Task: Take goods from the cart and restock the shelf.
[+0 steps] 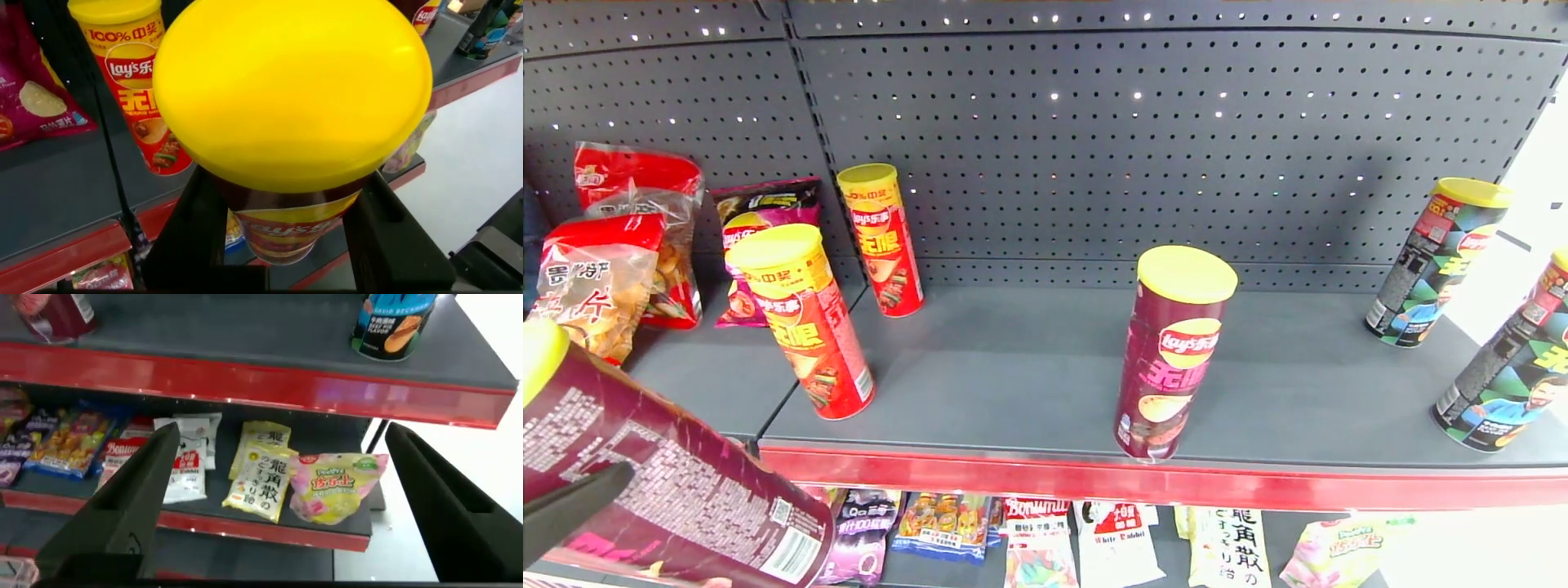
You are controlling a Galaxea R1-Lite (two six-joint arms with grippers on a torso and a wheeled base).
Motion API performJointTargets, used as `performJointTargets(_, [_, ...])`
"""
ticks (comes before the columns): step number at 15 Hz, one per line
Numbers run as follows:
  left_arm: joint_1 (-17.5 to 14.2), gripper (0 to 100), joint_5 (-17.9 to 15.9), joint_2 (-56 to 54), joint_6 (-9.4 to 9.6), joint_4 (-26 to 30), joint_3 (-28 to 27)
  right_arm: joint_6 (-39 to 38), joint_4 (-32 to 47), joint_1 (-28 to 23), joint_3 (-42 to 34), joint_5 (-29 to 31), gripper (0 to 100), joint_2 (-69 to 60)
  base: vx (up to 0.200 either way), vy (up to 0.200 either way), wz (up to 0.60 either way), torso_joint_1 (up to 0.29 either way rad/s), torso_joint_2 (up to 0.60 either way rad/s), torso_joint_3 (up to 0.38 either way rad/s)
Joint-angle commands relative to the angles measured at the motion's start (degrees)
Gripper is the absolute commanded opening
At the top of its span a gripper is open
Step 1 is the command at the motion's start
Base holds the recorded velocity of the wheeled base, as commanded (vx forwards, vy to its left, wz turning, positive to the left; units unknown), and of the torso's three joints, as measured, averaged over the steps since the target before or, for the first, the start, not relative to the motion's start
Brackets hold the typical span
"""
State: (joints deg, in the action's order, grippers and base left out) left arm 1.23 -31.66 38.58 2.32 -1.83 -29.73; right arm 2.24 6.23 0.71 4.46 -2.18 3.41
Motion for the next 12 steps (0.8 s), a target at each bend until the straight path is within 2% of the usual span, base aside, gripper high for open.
performJointTargets(1, [0.0, 0, 0.02, -2.46, 0.06, 0.07, 1.87, -0.31, -1.22, -0.53, -1.12, 2.8, 100, -3.41, 0.0, 0.0, 0.0, 0.0, 0.0, 0.0])
performJointTargets(2, [0.0, 0, 0.02, -2.99, -0.03, 0.16, 1.87, -2.24, -3.94, -0.53, -2.18, 7.9, 100, -3.41, 0.0, 0.0, 0.0, 0.0, 0.0, 0.0])
performJointTargets(3, [0.0, 0, 0.02, -3.6, -0.03, 0.16, 1.96, -3.39, -4.82, -0.53, -2.53, 9.39, 100, -3.41, 0.0, 0.0, 0.0, 0.0, 0.0, 0.0])
performJointTargets(6, [0.0, 0, 0.46, -9.05, -0.21, 0.69, 3.45, -1.98, -4.91, -0.53, -2.53, 5.87, 100, -3.41, 0.0, 0.0, 0.0, 0.0, 0.0, 0.0])
performJointTargets(7, [-0.09, 0, 0.81, -11.51, -0.91, 0.77, 4.42, -1.72, -5.09, -0.53, -3.41, 2.36, 100, -3.41, 0.0, 0.0, 0.0, 0.0, 0.0, 0.0])
performJointTargets(9, [-0.18, 0, 4.15, -15.03, -1.79, 1.92, 5.56, -0.22, -6.05, -0.53, -4.37, 0.78, 100, -3.41, 0.0, 0.0, 0.0, 0.0, 0.0, 0.0])
performJointTargets(10, [-0.18, 0, 7.05, -15.12, -2.32, 1.83, 5.48, -1.54, -6.05, -0.53, -4.37, 0.86, 100, -3.41, 0.0, 0.0, 0.0, 0.0, 0.0, 0.0])
performJointTargets(12, [-0.18, 0, 8.02, -15.03, -2.67, 1.65, 5.04, -1.72, -6.05, -0.53, -4.46, 0.95, 100, -3.41, 0.0, 0.0, 0.0, 0.0, 0.0, 0.0])
